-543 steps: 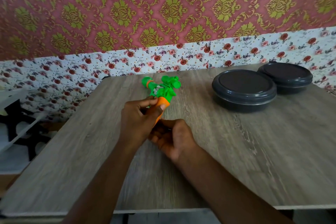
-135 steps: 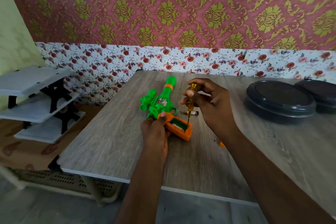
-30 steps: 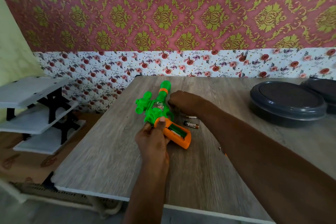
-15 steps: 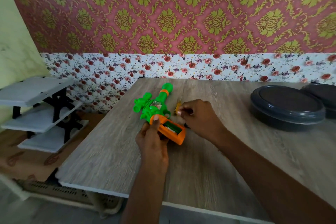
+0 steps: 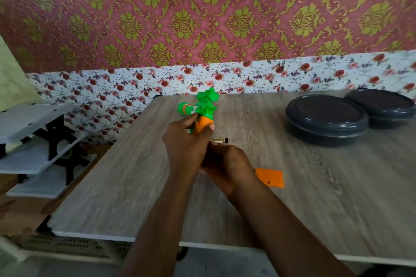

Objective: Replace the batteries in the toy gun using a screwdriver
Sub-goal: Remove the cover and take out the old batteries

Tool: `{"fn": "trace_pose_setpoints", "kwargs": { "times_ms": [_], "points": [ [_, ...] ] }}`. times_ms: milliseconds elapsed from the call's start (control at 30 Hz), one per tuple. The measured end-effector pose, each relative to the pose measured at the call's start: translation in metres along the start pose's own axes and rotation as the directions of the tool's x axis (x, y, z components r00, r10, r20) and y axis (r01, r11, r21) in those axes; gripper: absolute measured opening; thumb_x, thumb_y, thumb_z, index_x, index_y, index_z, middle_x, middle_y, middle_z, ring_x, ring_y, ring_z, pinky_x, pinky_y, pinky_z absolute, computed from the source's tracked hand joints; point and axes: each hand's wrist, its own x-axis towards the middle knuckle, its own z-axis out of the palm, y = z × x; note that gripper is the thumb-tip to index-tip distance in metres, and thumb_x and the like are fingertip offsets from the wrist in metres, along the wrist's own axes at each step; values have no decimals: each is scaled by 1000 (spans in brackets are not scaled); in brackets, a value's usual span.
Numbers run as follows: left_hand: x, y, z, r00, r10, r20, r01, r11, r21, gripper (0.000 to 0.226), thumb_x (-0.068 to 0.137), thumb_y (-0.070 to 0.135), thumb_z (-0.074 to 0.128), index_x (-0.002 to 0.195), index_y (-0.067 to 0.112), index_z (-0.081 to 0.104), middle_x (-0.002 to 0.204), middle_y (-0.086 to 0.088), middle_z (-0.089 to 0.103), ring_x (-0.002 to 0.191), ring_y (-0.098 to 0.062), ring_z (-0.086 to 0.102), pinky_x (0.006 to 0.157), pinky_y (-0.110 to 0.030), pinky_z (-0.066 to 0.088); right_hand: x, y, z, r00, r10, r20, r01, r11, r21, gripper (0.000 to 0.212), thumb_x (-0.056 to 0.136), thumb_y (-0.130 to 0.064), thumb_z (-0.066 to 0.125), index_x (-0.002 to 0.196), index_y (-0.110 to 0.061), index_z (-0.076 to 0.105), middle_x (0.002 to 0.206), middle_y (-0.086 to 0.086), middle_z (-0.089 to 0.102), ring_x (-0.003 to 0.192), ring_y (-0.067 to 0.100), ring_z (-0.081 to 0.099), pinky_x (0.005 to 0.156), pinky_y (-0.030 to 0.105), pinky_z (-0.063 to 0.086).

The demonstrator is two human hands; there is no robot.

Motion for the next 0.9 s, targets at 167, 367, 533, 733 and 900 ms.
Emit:
{"fn": "trace_pose_setpoints", "kwargs": {
  "times_ms": [167, 367, 533, 733, 900],
  "points": [
    [4, 14, 2, 989, 105, 102, -123, 972, 199, 41, 75, 33, 86, 114, 23, 79, 109, -2, 78, 102, -17, 72, 95, -32, 54, 1, 0, -2, 997, 73, 6, -72, 948, 309, 28, 101, 1, 37, 116, 4, 60, 104, 24, 67, 89, 32, 67, 66, 46, 57],
    [5, 10, -7, 998, 51, -30, -49, 997, 68, 39, 80, 37, 83, 116, 22, 77, 102, 4, 77, 90, -5, 70, 83, -23, 53, 8, 6, -5, 995, -64, -76, 72, 992, 102, 14, 101, 4, 48, 105, 7, 62, 84, 21, 70, 76, 28, 72, 65, 43, 62],
    [-9, -11, -20, 964, -158, -213, 123, 978, -169, 20, 86, 37, 75, 96, 20, 75, 84, 6, 75, 76, -8, 73, 77, -43, 63, 18, 4, -24, 759, -650, 27, 400, 433, -808, 13, 93, -19, 69, 84, -10, 71, 78, 9, 75, 73, 25, 74, 71, 38, 59],
    [-38, -43, -39, 914, -366, -174, 315, 911, -265, 23, 83, 33, 69, 73, 12, 67, 68, -7, 69, 62, -24, 68, 65, -57, 61, 19, 0, -25, 845, -476, 242, 254, -41, -966, 24, 87, 1, 59, 99, -7, 80, 100, 11, 77, 98, 23, 70, 89, 34, 54],
    [-41, -56, -47, 883, -470, -14, 439, 835, -332, 16, 95, 19, 70, 85, 7, 69, 82, -13, 74, 66, -17, 75, 59, -37, 62, 24, 8, -26, 831, -479, 281, 194, -224, -955, 27, 86, -1, 58, 102, -9, 79, 108, 13, 71, 100, 30, 67, 85, 34, 52]
  ]
}}
